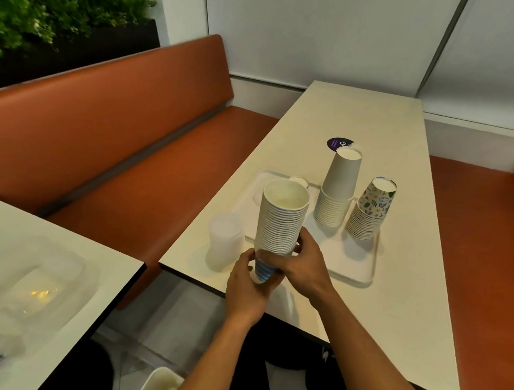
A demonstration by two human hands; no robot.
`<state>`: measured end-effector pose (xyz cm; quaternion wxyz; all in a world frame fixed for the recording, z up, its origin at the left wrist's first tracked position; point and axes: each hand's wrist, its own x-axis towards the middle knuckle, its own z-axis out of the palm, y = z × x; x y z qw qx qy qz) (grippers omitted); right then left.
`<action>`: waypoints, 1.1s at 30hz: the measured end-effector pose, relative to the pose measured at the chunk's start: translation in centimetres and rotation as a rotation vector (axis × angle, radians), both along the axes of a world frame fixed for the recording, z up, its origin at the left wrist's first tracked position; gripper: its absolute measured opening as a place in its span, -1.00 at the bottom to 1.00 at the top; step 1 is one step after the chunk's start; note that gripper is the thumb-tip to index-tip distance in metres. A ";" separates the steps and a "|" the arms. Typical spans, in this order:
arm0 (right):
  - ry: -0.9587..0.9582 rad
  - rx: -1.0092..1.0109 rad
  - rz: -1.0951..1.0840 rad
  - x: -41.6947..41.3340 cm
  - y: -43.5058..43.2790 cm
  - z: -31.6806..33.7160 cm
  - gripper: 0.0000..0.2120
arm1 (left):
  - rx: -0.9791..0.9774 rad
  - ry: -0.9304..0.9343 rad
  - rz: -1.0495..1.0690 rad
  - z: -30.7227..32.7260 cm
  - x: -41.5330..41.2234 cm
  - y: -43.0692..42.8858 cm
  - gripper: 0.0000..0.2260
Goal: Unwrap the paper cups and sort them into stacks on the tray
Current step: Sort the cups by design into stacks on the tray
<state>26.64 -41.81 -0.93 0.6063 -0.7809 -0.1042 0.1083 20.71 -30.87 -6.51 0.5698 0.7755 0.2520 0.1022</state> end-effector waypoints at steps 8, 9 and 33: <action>0.034 0.196 -0.025 -1.7 -4.2 3.5 -0.55 | -0.239 -0.222 -0.083 4.3 -3.3 -0.8 -0.46; 0.043 0.226 -0.029 -1.9 -4.5 3.9 -0.54 | -0.266 -0.241 -0.098 4.5 -3.4 -0.8 -0.45; 0.014 0.706 -0.268 0.3 -10.3 5.8 -0.32 | -0.401 -0.273 0.105 8.5 2.1 3.4 -0.51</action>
